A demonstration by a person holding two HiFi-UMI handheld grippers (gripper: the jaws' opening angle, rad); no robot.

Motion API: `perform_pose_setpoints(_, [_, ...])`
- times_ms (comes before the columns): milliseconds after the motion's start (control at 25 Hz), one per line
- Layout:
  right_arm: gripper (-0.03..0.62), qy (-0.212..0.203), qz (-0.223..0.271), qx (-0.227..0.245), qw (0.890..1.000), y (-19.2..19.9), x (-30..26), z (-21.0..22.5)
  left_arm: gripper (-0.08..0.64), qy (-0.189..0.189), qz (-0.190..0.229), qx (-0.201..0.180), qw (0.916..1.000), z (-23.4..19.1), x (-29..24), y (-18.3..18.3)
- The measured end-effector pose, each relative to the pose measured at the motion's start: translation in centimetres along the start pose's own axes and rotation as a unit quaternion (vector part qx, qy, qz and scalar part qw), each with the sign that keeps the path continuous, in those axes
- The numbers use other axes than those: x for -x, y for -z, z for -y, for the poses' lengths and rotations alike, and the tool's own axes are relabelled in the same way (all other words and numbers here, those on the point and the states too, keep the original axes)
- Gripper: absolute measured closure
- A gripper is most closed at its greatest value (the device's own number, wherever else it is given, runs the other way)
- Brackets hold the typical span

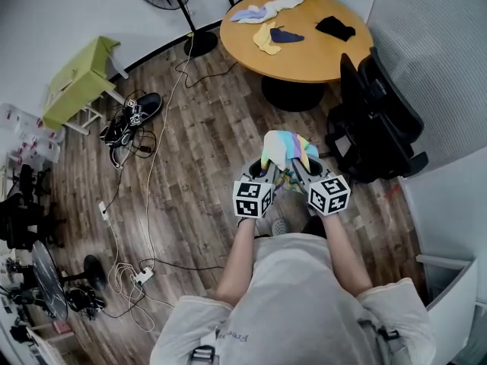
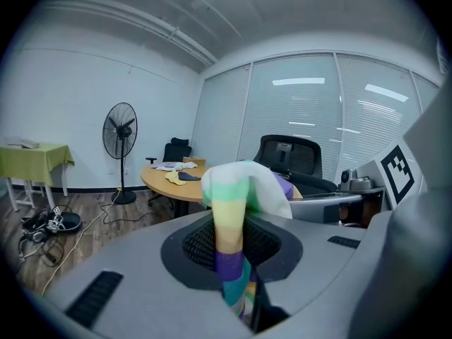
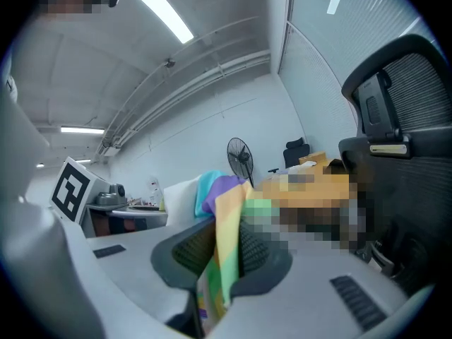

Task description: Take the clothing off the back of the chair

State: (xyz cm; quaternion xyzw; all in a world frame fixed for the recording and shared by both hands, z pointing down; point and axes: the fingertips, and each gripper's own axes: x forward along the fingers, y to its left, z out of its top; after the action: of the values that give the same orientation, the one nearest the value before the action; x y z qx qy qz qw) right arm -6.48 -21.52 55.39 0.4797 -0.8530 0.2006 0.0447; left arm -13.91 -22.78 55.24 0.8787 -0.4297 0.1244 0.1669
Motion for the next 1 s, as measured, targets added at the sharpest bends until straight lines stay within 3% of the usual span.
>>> perform_pose_setpoints(1000, [0.531, 0.012, 0.01, -0.014, 1.0, 0.4, 1.2, 0.6, 0.494, 0.003, 0.001, 0.0, 1.0, 0.5, -0.1, -0.1])
